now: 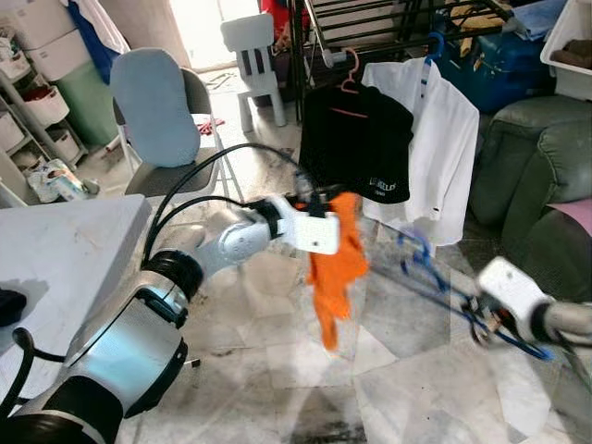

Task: Hang hanger

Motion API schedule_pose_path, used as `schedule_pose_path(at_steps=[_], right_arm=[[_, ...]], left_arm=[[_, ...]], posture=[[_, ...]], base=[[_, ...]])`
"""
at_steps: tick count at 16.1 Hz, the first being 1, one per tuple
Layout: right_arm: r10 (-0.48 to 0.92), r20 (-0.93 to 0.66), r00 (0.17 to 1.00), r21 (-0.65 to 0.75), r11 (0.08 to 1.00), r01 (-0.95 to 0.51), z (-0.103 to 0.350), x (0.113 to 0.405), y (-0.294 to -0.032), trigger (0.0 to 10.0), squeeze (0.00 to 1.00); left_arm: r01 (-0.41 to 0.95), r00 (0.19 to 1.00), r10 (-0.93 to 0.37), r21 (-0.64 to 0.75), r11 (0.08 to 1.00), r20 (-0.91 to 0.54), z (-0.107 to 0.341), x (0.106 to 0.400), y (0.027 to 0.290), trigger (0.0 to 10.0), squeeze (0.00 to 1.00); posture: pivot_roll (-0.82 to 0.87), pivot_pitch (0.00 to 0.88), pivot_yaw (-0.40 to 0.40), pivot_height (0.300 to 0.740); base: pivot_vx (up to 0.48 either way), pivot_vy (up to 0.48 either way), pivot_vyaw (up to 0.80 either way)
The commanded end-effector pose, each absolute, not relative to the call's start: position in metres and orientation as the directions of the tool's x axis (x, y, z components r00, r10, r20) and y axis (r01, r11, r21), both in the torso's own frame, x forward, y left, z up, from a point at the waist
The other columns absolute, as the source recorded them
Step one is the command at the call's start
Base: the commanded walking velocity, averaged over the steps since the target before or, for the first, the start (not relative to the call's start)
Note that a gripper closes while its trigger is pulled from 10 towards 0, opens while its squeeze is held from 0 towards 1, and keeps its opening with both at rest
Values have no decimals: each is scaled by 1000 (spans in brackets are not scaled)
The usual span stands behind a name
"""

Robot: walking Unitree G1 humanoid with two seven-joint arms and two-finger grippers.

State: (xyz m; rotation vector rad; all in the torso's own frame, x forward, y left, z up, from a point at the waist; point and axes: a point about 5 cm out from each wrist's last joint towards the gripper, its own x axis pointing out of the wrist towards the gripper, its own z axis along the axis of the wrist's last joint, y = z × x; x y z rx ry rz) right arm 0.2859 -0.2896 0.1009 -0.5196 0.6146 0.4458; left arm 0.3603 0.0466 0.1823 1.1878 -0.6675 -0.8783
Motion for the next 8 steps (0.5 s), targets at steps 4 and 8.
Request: schedule_pose_path(at_steps=[4, 8], right_arm=[[294, -548, 783, -259, 831, -493, 110, 298, -280, 10000, 0], [477, -546, 689, -199, 725, -659, 129, 282, -277, 10000, 0]], left_arm=[[245, 476, -879, 963, 109, -21, 170, 352, 49, 10000, 0], [256, 557, -825, 965, 66, -91, 157, 359, 62, 10000, 0]], posture=[[-183, 0, 144, 740], [-190, 0, 149, 740]], base=[[0, 0, 0], [0, 0, 0]])
